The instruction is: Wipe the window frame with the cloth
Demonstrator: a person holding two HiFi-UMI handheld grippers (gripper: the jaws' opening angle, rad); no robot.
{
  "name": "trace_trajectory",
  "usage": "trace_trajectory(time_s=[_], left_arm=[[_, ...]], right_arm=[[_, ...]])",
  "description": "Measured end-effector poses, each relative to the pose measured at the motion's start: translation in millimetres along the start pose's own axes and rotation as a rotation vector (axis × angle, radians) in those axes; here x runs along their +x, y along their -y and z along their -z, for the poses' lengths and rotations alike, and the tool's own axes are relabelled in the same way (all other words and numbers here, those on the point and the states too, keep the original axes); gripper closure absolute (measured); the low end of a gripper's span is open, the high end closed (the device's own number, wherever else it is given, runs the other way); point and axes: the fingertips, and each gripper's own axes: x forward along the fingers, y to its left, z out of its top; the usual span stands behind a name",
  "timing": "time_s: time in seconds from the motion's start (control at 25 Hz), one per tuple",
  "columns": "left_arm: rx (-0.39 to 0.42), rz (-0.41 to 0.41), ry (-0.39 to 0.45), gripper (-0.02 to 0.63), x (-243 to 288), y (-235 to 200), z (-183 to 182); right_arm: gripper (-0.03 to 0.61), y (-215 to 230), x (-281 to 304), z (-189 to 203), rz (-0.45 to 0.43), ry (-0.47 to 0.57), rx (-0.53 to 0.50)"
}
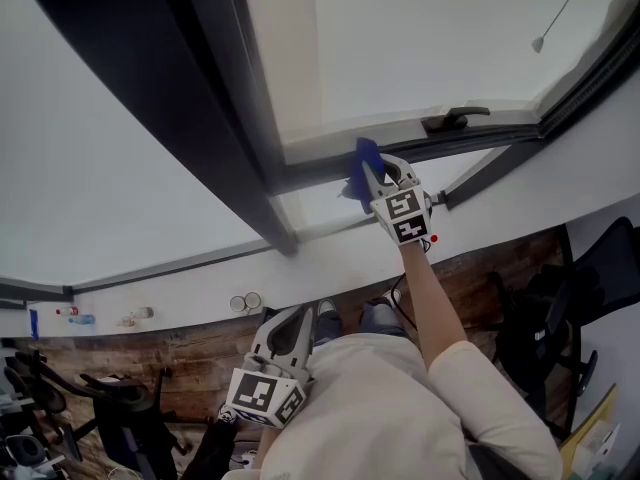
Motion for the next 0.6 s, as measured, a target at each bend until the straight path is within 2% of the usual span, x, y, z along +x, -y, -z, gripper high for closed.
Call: trace_trajectory(time_s=[0.6], left_arm=[[-0.001, 0.009, -0.003, 0.606, 5.3, 1.1, -2.0]], right_arm=[[0.534, -1.3, -1.0, -2.8, 0.001, 0.007, 0.006]])
